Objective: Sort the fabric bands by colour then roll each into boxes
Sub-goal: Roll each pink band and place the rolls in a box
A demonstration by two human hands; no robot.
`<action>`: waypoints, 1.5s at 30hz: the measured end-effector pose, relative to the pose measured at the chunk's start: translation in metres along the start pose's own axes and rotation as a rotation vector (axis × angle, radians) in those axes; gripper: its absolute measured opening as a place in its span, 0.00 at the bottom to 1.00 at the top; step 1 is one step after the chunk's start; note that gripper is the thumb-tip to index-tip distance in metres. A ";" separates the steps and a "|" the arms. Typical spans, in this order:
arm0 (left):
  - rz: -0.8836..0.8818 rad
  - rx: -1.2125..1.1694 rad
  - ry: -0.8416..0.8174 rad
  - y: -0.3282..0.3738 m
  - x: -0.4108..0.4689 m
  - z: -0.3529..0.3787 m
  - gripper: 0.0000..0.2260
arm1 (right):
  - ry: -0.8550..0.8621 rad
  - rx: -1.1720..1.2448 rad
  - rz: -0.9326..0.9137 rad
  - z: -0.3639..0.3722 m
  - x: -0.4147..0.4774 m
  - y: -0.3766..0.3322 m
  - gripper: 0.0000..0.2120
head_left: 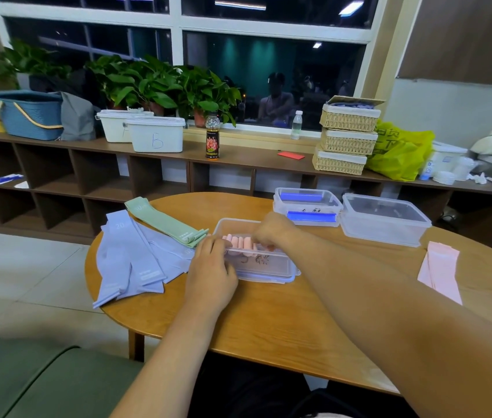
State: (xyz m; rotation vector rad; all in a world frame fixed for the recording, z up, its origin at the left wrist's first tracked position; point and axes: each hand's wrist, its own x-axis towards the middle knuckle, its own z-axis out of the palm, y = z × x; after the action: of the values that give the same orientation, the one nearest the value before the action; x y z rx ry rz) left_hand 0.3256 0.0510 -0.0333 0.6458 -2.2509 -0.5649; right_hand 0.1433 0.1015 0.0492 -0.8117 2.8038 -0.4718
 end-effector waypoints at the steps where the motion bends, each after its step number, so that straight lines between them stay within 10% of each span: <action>1: 0.008 0.006 0.003 0.000 0.000 0.000 0.18 | 0.023 -0.002 -0.022 -0.002 -0.001 0.002 0.06; 9: 0.311 0.087 0.034 0.018 -0.010 0.006 0.16 | 0.169 0.383 -0.246 -0.038 -0.055 0.062 0.05; 18: 0.646 -0.005 -0.137 0.089 -0.025 0.058 0.10 | 0.399 0.512 -0.071 -0.042 -0.121 0.221 0.05; 31: 0.635 -0.038 -0.377 0.160 -0.039 0.113 0.13 | 0.447 0.070 0.121 -0.039 -0.189 0.358 0.23; 45: 0.381 -0.160 -0.389 0.160 -0.042 0.106 0.23 | 0.468 0.595 -0.140 -0.038 -0.145 0.272 0.07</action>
State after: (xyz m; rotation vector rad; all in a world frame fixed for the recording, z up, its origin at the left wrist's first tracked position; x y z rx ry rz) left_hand 0.2293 0.2220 -0.0337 0.0171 -2.5651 -0.7113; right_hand 0.1219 0.4074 0.0021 -0.8327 2.7189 -1.6028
